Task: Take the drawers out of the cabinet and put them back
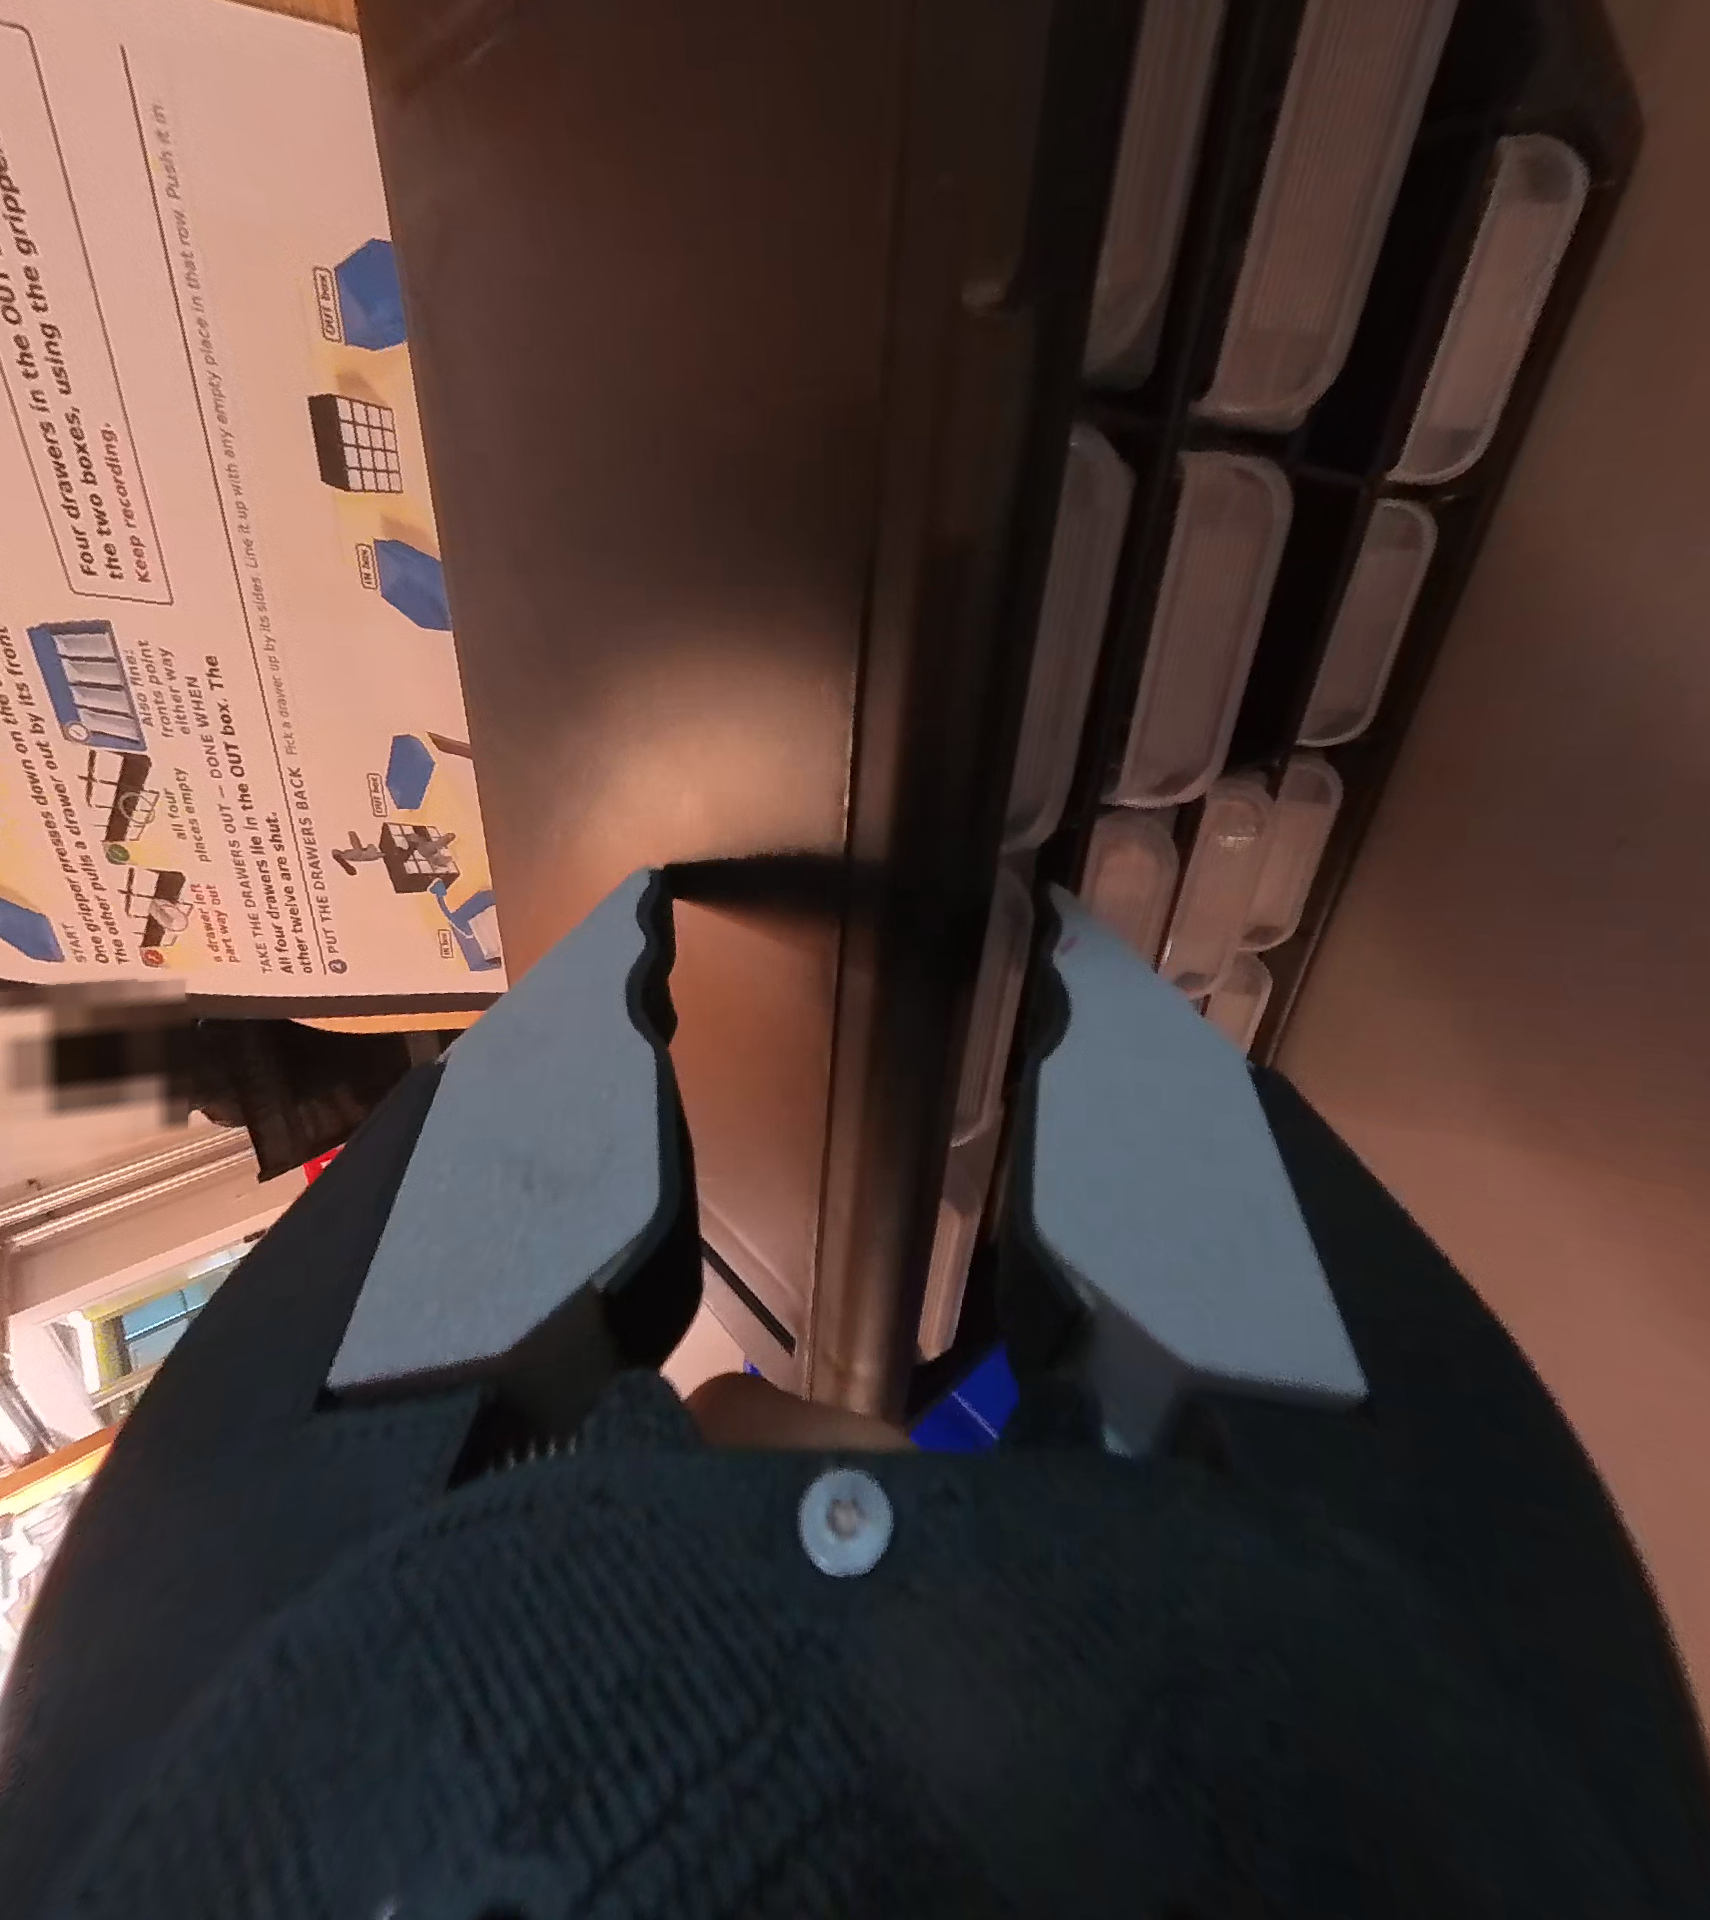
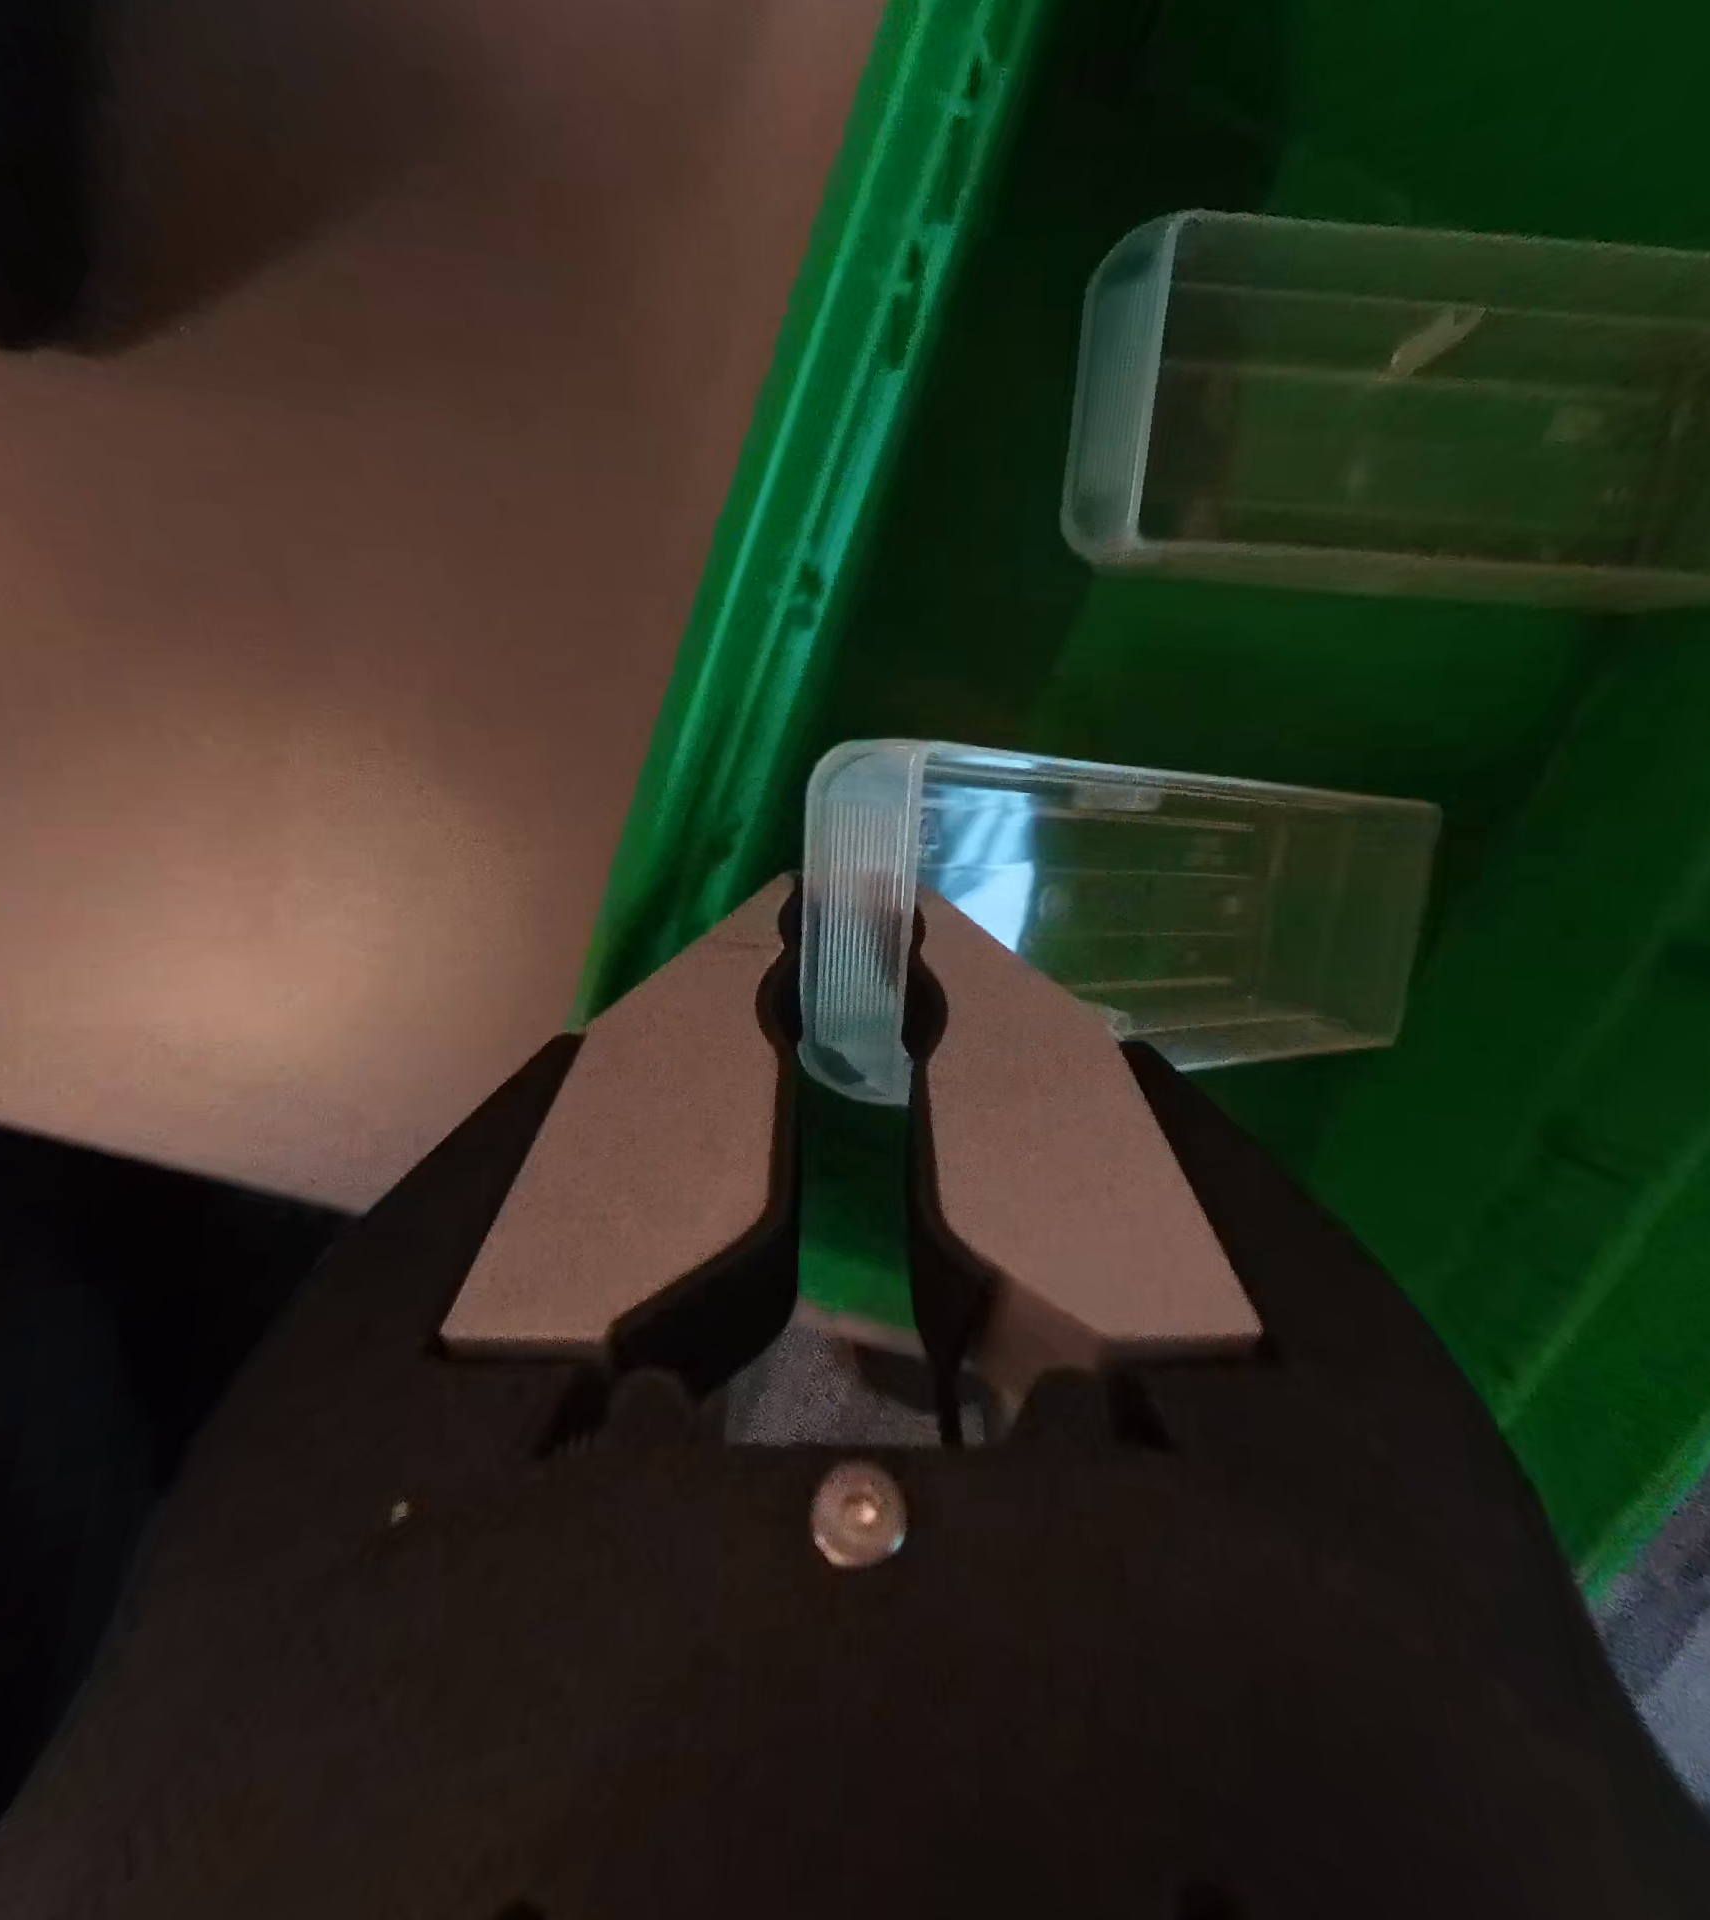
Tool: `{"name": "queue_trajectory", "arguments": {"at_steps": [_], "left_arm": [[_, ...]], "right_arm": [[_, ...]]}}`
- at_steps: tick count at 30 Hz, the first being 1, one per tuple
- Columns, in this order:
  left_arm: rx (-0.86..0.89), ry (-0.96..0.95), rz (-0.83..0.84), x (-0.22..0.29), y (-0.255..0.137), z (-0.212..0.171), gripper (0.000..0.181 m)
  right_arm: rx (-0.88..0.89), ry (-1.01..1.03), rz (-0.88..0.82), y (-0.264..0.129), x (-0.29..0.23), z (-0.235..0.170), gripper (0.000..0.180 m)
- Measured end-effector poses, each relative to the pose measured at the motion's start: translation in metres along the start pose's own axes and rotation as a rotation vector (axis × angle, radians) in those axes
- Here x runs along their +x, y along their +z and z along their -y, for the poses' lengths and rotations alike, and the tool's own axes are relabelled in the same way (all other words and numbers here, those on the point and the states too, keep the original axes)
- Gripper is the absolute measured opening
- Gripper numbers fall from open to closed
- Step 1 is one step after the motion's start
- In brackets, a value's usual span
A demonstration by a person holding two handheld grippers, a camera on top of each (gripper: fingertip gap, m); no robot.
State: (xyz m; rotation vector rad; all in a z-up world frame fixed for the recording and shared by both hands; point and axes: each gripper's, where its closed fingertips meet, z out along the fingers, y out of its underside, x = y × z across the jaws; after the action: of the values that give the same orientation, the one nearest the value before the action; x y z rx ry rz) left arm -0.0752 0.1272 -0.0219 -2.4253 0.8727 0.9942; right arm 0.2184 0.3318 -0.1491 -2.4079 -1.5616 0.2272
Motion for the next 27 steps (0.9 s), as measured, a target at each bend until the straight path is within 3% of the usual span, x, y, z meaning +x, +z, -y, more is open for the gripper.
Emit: {"name": "queue_trajectory", "arguments": {"at_steps": [5, 8, 12, 15, 18, 22, 25, 27], "left_arm": [[-0.003, 0.001, -0.002, 0.000, 0.000, 0.000, 0.067], [0.015, -0.006, -0.005, 0.000, 0.000, 0.000, 0.067], [0.042, -0.023, -0.016, 0.000, 0.000, 0.001, 0.067], [0.054, -0.033, -0.015, 0.000, 0.000, 0.001, 0.067], [0.058, -0.037, -0.013, 0.000, 0.000, 0.001, 0.067], [0.051, -0.031, -0.014, 0.000, 0.000, 0.001, 0.067], [0.043, -0.025, -0.014, 0.000, 0.000, 0.001, 0.067], [0.041, -0.022, -0.015, 0.000, 0.000, 0.001, 0.067]], "right_arm": [[0.016, -0.100, -0.160, 0.028, 0.026, 0.032, 0.021], [0.093, -0.112, -0.179, 0.019, 0.029, 0.045, 0.041], [0.111, -0.157, -0.144, -0.001, 0.028, 0.037, 0.046], [0.006, -0.194, -0.084, -0.006, 0.030, 0.010, 0.031], [-0.218, -0.148, -0.001, 0.001, 0.030, -0.033, 0.000], [-0.504, 0.016, 0.044, 0.018, 0.029, -0.078, 0.000], [-0.500, 0.109, 0.216, 0.034, 0.000, -0.069, 0.000], [-0.458, 0.111, 0.146, 0.047, 0.011, -0.054, 0.000]]}}
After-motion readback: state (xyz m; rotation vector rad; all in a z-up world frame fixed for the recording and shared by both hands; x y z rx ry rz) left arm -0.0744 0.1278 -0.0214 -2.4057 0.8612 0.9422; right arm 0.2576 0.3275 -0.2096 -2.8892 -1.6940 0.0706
